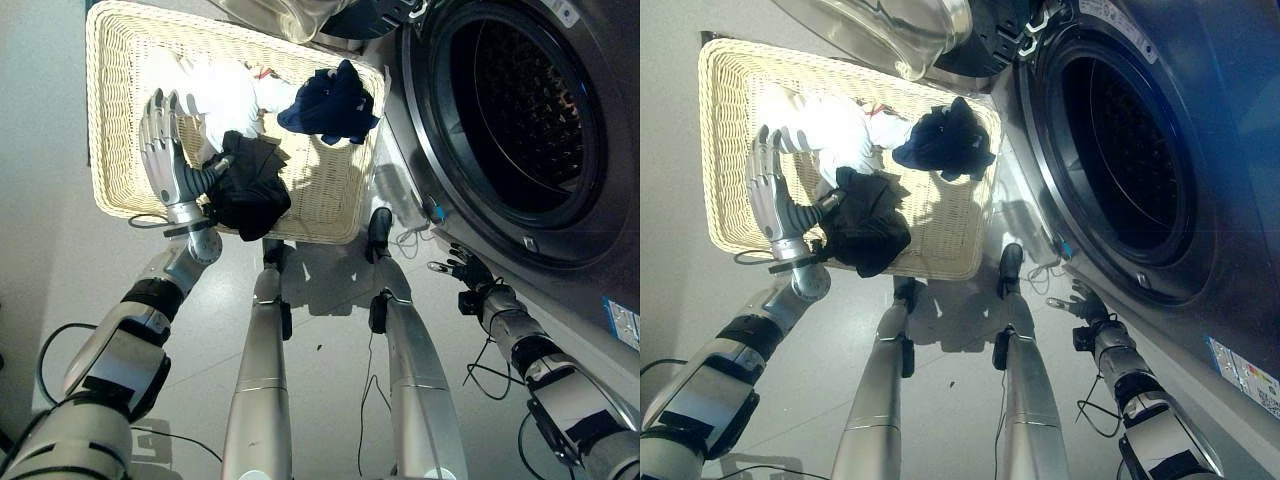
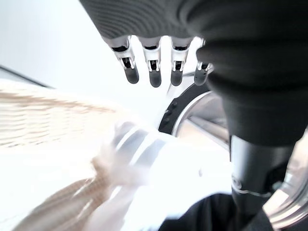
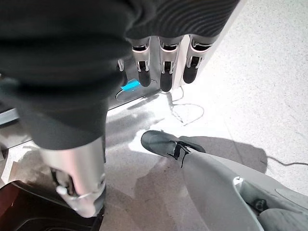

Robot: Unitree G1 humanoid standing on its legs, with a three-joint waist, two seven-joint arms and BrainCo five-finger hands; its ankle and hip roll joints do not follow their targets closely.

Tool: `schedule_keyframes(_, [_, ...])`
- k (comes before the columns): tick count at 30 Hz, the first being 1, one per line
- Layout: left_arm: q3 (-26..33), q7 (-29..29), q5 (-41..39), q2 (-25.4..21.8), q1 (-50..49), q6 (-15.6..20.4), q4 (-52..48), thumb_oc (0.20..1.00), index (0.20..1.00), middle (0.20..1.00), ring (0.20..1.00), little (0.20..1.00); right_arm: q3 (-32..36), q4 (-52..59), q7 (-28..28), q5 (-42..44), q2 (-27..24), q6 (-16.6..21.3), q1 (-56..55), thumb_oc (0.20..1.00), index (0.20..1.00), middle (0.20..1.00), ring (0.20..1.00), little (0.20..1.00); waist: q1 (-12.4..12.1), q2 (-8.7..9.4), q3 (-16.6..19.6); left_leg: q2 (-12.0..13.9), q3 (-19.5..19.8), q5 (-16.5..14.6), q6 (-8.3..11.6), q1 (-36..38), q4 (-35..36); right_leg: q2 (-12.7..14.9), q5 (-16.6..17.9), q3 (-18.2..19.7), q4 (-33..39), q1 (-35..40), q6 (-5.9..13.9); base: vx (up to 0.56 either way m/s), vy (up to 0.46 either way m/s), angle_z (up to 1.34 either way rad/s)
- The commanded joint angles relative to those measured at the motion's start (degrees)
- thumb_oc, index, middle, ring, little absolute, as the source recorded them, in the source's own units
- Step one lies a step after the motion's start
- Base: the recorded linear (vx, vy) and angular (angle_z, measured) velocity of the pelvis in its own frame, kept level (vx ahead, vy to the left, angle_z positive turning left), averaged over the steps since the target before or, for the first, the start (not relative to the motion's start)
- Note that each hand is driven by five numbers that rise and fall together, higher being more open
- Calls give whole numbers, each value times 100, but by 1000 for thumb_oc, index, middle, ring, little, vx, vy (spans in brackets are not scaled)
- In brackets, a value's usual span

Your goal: Put the clothes into the washing machine.

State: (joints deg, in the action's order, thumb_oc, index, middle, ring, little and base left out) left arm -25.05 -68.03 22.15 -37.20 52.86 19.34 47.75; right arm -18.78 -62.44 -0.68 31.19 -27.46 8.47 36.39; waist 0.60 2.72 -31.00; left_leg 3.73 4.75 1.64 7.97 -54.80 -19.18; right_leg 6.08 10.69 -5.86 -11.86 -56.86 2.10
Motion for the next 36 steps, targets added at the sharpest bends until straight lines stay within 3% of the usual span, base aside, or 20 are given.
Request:
schedule_keyframes(1, [314, -275, 299, -269, 170, -140, -190, 1000, 1000, 1000, 1000, 1000, -103, 235, 56, 137, 38, 45, -457, 1000, 1000, 1000, 1000, 1000, -122, 82, 121, -530, 83, 69, -332, -111, 31, -345, -498, -227, -705, 5, 499, 0, 0, 0])
schedule_keyframes(12, [-452, 472, 136, -707, 1386, -485, 268, 1000, 1000, 1000, 1000, 1000, -264, 16, -147, 72, -35, 93, -278, 1000, 1000, 1000, 1000, 1000, 34, 201, 121, -474, 24, 65, -340, -170, -3, -453, -472, -144, -727, -45, 511, 2, 20, -1])
schedule_keyframes(18, [-1025, 1503, -251, -767, 1917, -716, 688, 1000, 1000, 1000, 1000, 1000, -359, -60, -209, 32, -59, 70, -107, 1000, 1000, 1000, 1000, 1000, 119, 237, 121, -473, 1, 94, -352, -195, 20, -506, -428, -109, -702, -81, 531, -2, 23, -3])
schedule_keyframes(20, [-1098, 1556, -260, -768, 1967, -750, 726, 1000, 1000, 1000, 1000, 1000, -346, -82, -220, 14, -51, 66, -76, 1000, 1000, 1000, 1000, 1000, 126, 237, 121, -474, -2, 105, -349, -197, 31, -512, -414, -102, -698, -90, 538, 0, 0, 0])
schedule_keyframes(23, [-1350, 2392, -682, -733, 2089, -926, 1119, 1000, 1000, 1000, 1000, 1000, -410, -114, -229, 41, -105, 29, 22, 1000, 1000, 1000, 1000, 1000, 164, 223, 121, -484, -32, 77, -376, -179, 40, -543, -417, -75, -695, -104, 540, 2, 36, 0])
schedule_keyframes(26, [-1425, 2842, -970, -705, 2082, -955, 1388, 1000, 1000, 1000, 1000, 1000, -458, -132, -226, 51, -139, 43, 69, 1000, 1000, 1000, 1000, 1000, 204, 219, 121, -482, -68, 108, -382, -205, 80, -563, -394, -49, -657, -143, 541, -1, 38, -1])
schedule_keyframes(31, [-1430, 3021, -1189, -686, 2072, -847, 1683, 1000, 1000, 1000, 1000, 1000, -489, -139, -227, 60, -170, 92, 50, 1000, 1000, 1000, 1000, 1000, 255, 203, 121, -489, -118, 124, -402, -212, 120, -576, -375, -22, -643, -192, 538, 1, 7, 0])
schedule_keyframes(36, [-1322, 2675, -1120, -646, 1895, -718, 1704, 1000, 1000, 1000, 1000, 1000, -485, -124, -215, 68, -172, 158, 0, 1000, 1000, 1000, 1000, 1000, 246, 174, 121, -519, -127, 136, -409, -217, 141, -575, -369, -21, -611, -201, 528, 0, 0, 0])
